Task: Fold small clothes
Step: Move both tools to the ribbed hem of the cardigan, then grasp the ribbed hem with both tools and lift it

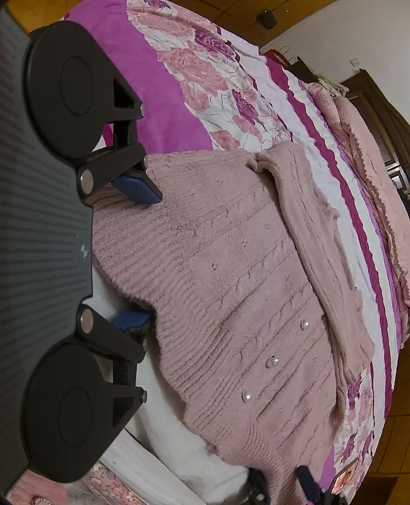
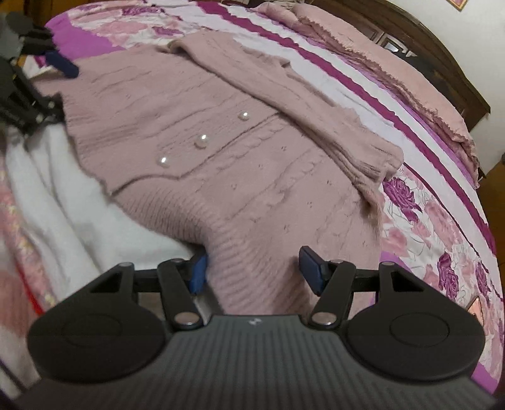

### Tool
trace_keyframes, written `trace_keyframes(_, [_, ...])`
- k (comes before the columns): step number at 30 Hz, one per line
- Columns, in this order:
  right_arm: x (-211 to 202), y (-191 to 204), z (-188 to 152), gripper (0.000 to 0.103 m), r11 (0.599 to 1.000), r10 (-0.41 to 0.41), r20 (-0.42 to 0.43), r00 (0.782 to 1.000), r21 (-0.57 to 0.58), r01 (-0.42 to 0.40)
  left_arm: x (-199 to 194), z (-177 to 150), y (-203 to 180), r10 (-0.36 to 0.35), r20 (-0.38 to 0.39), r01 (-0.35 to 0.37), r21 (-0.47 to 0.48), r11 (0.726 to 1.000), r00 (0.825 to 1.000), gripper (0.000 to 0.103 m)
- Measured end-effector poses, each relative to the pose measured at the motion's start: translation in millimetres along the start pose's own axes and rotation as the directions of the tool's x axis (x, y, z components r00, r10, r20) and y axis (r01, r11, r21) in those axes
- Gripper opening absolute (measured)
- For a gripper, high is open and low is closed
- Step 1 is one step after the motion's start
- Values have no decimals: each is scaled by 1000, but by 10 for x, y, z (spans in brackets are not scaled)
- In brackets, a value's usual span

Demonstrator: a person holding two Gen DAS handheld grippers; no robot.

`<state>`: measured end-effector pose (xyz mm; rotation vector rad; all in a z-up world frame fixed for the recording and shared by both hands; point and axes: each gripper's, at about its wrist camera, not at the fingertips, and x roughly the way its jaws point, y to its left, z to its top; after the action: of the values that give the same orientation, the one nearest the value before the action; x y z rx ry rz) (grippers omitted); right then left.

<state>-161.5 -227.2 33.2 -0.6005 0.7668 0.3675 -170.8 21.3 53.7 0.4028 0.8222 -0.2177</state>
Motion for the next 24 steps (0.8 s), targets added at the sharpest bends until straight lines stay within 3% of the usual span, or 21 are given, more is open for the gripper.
trace_keyframes(6, [11,2,-49,60,999,-24,49,999,35,22,27,-24,-43,35,44,-35,-4,999,998,75])
trace_keyframes(7, [12,8,-45,57,999,-26,61,998,35,24,30,-26,-43,44,56,-43,-9,999,997,72])
trace_keyframes(8, [9,12,-39,40,999,-28,72,997,33,26,33,-27,-43,54,66,-53,-14,998,996,69])
trace_keyframes(9, [4,11,-31,20,999,-30,83,996,34,27,31,-22,-42,58,74,-57,-16,998,996,55])
trace_keyframes(10, [-3,1,-21,15,999,-25,93,995,42,21,21,-17,-36,48,83,-46,-19,999,995,38])
trace_keyframes(13, [-41,-43,9,13,997,-45,134,990,67,36,-15,17,-23,19,105,-16,-33,999,994,13])
trace_keyframes(24, [-170,-321,210,8,971,-152,280,948,223,90,-149,346,194,64,213,-35,-141,989,975,7])
